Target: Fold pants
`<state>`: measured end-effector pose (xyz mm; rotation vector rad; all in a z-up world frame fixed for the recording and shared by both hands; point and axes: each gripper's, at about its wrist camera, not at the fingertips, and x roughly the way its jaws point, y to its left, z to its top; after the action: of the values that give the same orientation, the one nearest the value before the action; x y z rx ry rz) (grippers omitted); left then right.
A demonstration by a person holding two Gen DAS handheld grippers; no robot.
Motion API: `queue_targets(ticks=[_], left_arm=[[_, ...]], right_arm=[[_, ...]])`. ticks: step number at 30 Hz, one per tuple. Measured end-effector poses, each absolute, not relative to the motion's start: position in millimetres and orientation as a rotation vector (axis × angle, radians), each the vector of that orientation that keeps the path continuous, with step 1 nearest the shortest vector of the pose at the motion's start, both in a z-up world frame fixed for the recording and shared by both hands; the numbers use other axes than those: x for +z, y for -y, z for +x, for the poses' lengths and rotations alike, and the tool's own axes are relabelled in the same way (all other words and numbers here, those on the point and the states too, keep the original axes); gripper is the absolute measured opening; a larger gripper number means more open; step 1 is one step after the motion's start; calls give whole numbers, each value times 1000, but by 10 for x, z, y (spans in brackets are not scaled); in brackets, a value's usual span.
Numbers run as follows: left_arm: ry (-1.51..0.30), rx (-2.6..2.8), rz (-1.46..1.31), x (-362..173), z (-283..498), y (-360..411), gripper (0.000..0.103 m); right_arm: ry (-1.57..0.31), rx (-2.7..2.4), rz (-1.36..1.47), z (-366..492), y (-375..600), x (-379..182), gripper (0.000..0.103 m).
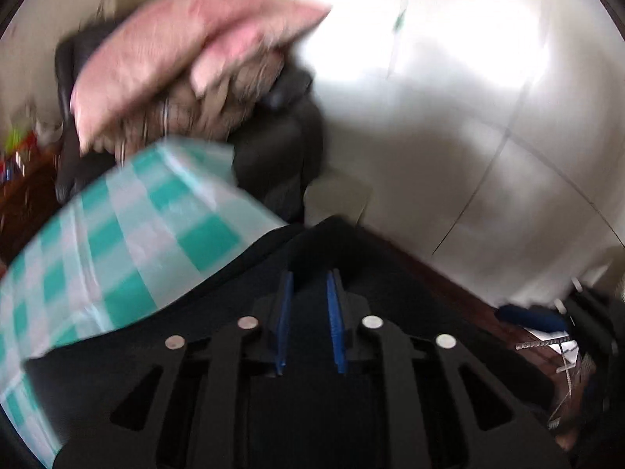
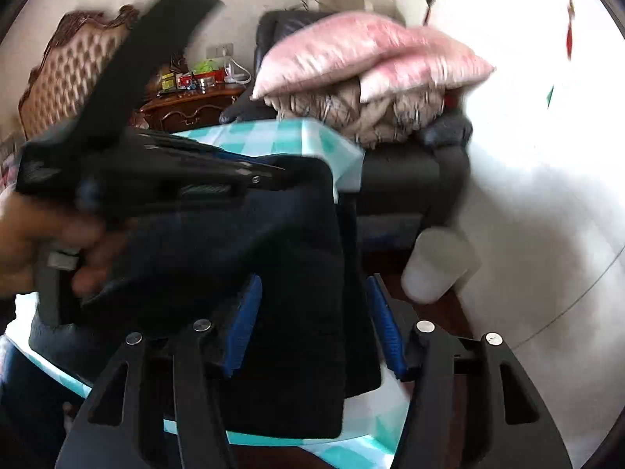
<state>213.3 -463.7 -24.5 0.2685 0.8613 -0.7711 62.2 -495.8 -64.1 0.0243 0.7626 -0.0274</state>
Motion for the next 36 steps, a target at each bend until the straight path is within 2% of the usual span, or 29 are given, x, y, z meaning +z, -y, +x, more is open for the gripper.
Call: queue_targets(ticks=[5,8,11,14,17,20,21,22,30,36], left_arm=[[-940,-780,242,-429,2286,4614,16],[-946,-839,99,-282,2392,4389,16],[-937,-758,81,-167,2442,4180,15],[-987,-696,146,-311,2509,4167,17],[-1000,-698,61,-371,2574,4040,18],[-932,-687,36,-166,2352,3833,23],[-908,-677,30,-92,2209,3725,30],[-899,-663,27,-53,2073,3628,32],[-845,-582,63,-146,908,3123,32],[-812,-558,127,-409,570,3097,32]], right_arm=[[-776,-5,112,676,5066,-855,52],[-783,-3,122,701,5062,-852,53],[-782,-10,133,687,5064,-870,55],[-784,-26,147,676,5077,-870,58],[-788,-45,122,676,5031,-829,58],[-785,-65,104,644,4997,-803,61],[-785,-70,105,642,4993,-798,61],[-785,-77,105,622,4975,-791,61],[-783,-100,85,606,4945,-791,62],[-784,-110,67,594,4909,-793,63]])
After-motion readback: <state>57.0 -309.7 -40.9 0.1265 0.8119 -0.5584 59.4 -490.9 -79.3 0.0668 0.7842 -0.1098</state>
